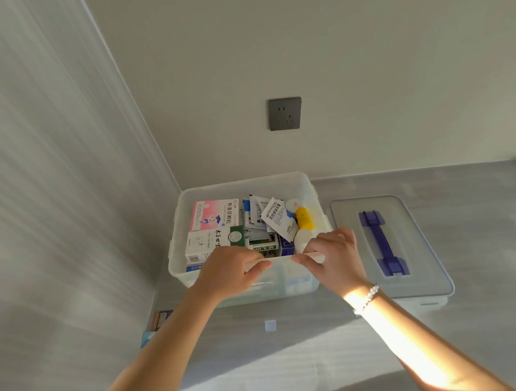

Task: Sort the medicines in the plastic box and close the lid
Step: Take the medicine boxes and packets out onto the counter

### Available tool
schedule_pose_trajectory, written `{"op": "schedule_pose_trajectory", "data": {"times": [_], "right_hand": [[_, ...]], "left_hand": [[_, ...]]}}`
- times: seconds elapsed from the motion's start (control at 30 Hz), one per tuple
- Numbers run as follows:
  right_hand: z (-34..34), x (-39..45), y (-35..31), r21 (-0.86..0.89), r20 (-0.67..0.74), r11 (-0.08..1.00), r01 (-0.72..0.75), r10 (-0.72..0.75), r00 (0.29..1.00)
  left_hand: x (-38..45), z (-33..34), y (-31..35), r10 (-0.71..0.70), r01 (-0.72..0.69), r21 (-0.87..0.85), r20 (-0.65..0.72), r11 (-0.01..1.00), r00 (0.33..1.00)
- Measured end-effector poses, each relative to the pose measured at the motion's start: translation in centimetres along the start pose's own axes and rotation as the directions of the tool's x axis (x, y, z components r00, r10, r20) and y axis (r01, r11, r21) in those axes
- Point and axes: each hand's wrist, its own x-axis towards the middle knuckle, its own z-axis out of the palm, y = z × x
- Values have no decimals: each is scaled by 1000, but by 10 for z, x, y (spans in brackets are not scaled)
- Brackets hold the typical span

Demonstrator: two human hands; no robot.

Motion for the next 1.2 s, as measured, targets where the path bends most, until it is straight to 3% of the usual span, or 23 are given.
{"op": "schedule_pose_trajectory", "data": {"times": [0.13, 0.33, 0.47, 0.7, 0.87, 1.07, 1.2], "right_hand": [[-4, -2, -7, -34, 65, 997, 70, -68, 996], [-2, 15, -25, 108, 247, 987, 122, -146, 958], [9, 35, -36, 140, 343, 987, 84, -128, 931], [37, 65, -59, 165, 526, 981, -105, 3, 851], [56, 87, -82, 197, 643, 908, -371, 166, 748], [69, 91, -94, 209, 662, 829, -518, 270, 699], [66, 87, -93, 308, 632, 758, -576, 290, 719]], "left_hand": [[-12, -2, 1, -54, 52, -46, -45, 998, 998], [-4, -9, 11, -320, 280, -241, -147, 929, 936], [0, -19, -1, -347, 321, -149, -213, 935, 913], [7, -30, -48, -424, 429, -22, 118, 903, 898], [16, -42, -76, -397, 446, -144, 274, 883, 876], [17, -35, -83, -379, 424, -127, 276, 897, 883], [14, -32, -83, -378, 422, -183, 232, 888, 896]]}}
